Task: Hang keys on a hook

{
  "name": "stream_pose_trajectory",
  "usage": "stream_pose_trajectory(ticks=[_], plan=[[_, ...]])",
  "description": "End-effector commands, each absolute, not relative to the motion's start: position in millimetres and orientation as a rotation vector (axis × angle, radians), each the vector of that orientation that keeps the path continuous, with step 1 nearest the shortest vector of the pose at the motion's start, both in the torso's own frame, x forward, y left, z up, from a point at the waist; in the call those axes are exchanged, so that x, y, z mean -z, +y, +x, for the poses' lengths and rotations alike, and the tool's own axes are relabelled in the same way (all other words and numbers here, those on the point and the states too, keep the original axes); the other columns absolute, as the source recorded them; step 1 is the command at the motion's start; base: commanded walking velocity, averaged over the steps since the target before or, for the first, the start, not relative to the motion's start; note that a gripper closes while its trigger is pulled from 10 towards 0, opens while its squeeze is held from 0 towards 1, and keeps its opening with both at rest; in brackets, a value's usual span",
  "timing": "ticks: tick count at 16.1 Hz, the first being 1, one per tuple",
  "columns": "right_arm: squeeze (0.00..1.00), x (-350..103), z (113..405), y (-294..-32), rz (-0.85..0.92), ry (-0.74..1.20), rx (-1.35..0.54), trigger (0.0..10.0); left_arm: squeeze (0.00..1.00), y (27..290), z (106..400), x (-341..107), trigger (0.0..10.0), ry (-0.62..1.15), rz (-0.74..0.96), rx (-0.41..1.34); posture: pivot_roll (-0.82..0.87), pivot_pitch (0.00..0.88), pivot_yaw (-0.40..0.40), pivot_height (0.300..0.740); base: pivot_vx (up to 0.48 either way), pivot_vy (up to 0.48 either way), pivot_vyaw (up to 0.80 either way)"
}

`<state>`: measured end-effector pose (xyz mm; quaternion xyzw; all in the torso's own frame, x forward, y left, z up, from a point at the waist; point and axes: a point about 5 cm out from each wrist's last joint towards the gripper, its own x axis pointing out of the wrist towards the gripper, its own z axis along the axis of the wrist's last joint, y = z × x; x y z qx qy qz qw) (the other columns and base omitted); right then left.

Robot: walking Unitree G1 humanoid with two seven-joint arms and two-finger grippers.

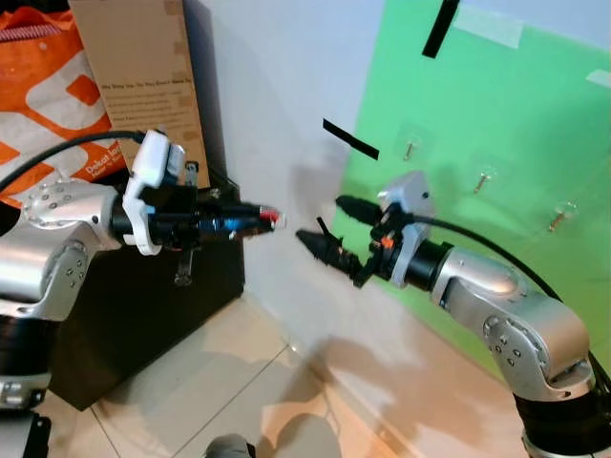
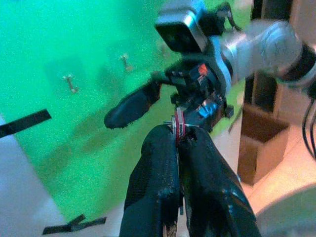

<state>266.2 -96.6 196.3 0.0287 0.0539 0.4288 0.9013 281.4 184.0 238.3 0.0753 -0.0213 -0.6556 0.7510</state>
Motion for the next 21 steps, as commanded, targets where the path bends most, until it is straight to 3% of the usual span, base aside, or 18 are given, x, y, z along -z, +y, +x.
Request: stream_pose_trajectory(ticks=[1,3,4,5,6,10,16,20,21], plan=[[1.0,-207.0,265.7,-100.2,0.093,0.064,-0.879,10.0,0.0,180.0,275.7,-241.5,0.0,-0.063,0.085,1.428,0.06,0.0,-0.022,0.74,0.0,0.0,0.0],[1.0,-213.2,264.6,-100.3,0.14,0.036,-0.887,10.0,0.0,177.3,267.9,-240.7,0.0,-0.07,-0.04,1.412,0.06,0.0,-0.02,0.74,0.0,0.0,0.0],[0.86,-215.0,265.1,-101.1,0.155,0.027,-0.883,10.0,0.0,176.0,265.3,-240.9,0.0,-0.08,-0.078,1.4,0.06,0.0,-0.02,0.74,0.0,0.0,0.0],[0.52,-216.2,265.7,-101.5,0.161,0.022,-0.88,10.0,0.0,174.7,263.5,-240.5,0.0,-0.086,-0.101,1.387,0.06,0.0,-0.02,0.74,0.0,0.0,0.0],[0.0,-217.1,266.2,-101.9,0.164,0.019,-0.878,10.0,0.0,172.3,261.4,-239.0,0.0,-0.094,-0.125,1.375,0.06,0.0,-0.022,0.74,0.0,0.0,0.0],[0.0,-223.3,264.1,-101.2,0.172,-0.009,-0.913,10.0,0.0,163.4,251.7,-233.7,0.0,-0.088,-0.174,1.333,0.06,0.0,-0.032,0.74,0.0,0.0,0.0],[0.0,-229.1,252.1,-103.3,0.012,-0.088,-1.012,10.0,0.0,168.3,254.5,-237.3,0.0,-0.084,-0.165,1.296,0.06,0.0,-0.028,0.74,0.0,0.0,0.0],[0.0,-239.7,254.6,-103.6,0.047,-0.155,-0.997,10.0,0.0,167.6,254.5,-236.8,0.0,-0.069,-0.161,1.302,0.06,0.0,-0.026,0.74,0.0,0.0,0.0],[0.0,-242.5,250.2,-101.0,0.064,-0.177,-1.047,6.7,0.0,166.9,254.3,-236.6,0.0,-0.064,-0.162,1.306,0.06,0.0,-0.027,0.74,0.0,0.0,0.0]])
